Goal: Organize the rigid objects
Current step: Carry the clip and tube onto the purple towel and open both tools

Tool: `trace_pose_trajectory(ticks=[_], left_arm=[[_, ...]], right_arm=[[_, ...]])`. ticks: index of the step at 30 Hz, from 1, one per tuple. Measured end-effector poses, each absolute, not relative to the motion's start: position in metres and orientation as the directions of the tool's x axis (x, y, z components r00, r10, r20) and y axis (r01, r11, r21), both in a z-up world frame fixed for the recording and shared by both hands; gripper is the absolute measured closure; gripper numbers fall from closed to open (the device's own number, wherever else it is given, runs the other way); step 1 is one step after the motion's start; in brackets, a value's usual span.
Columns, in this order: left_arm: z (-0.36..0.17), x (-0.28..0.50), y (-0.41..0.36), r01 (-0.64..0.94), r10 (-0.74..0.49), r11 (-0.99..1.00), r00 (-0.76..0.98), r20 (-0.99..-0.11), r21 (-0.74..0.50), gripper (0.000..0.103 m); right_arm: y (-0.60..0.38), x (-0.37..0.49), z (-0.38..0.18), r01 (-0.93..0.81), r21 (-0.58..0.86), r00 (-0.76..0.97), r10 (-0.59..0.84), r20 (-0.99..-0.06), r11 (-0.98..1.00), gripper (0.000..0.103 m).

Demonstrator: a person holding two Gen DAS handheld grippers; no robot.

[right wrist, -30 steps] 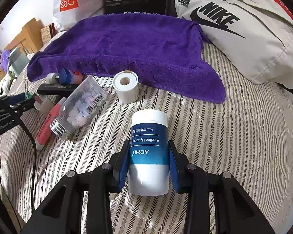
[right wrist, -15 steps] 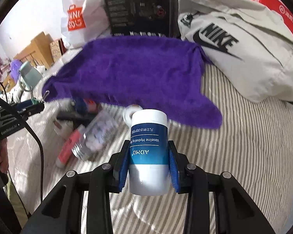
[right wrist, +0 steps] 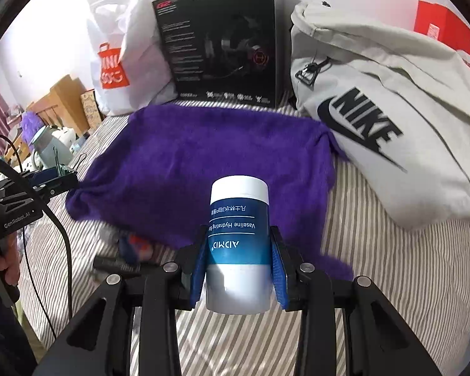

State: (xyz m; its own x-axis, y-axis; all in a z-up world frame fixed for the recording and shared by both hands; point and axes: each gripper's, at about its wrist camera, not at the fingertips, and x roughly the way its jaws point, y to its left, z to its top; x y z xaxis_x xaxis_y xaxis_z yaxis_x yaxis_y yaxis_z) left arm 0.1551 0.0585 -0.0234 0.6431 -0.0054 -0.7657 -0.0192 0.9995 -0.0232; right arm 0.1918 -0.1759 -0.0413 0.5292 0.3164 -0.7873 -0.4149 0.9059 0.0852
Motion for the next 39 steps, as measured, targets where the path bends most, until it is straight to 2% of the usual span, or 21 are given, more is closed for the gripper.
trace_pose_trajectory(ticks=[9,17,27,36,38,39], left_arm=[[-0.023,0.227,0.053,0.013,-0.038,0.999,0.641,-0.767,-0.039,0.063],[-0.052,0.285,0.048,0.022,-0.069,0.997,0.594,-0.802,-0.069,0.063],[-0.082,0.311,0.038,0.028,-0.063,0.998,0.534,-0.843,-0.057,0.063],[-0.097,0.320,0.038,0.015,-0.037,0.999,0.510,-0.860,-0.034,0.063],[-0.100,0.320,0.038,0.013,-0.030,1.000,0.506,-0.862,-0.027,0.063],[-0.100,0.319,0.037,0.013,-0.026,1.000,0.509,-0.860,-0.023,0.063]], right_arm=[[-0.154,0.256,-0.051,-0.401,0.076,0.518,0.295,-0.803,0.913,0.067],[-0.138,0.305,-0.077,-0.400,0.074,0.485,0.279,-0.829,0.913,0.067],[-0.125,0.329,-0.106,-0.407,0.044,0.450,0.242,-0.860,0.912,0.067],[-0.123,0.326,-0.109,-0.427,0.012,0.460,0.228,-0.858,0.904,0.066],[-0.122,0.325,-0.110,-0.441,0.013,0.456,0.236,-0.858,0.898,0.062],[-0.122,0.324,-0.111,-0.448,0.024,0.450,0.248,-0.858,0.894,0.057]])
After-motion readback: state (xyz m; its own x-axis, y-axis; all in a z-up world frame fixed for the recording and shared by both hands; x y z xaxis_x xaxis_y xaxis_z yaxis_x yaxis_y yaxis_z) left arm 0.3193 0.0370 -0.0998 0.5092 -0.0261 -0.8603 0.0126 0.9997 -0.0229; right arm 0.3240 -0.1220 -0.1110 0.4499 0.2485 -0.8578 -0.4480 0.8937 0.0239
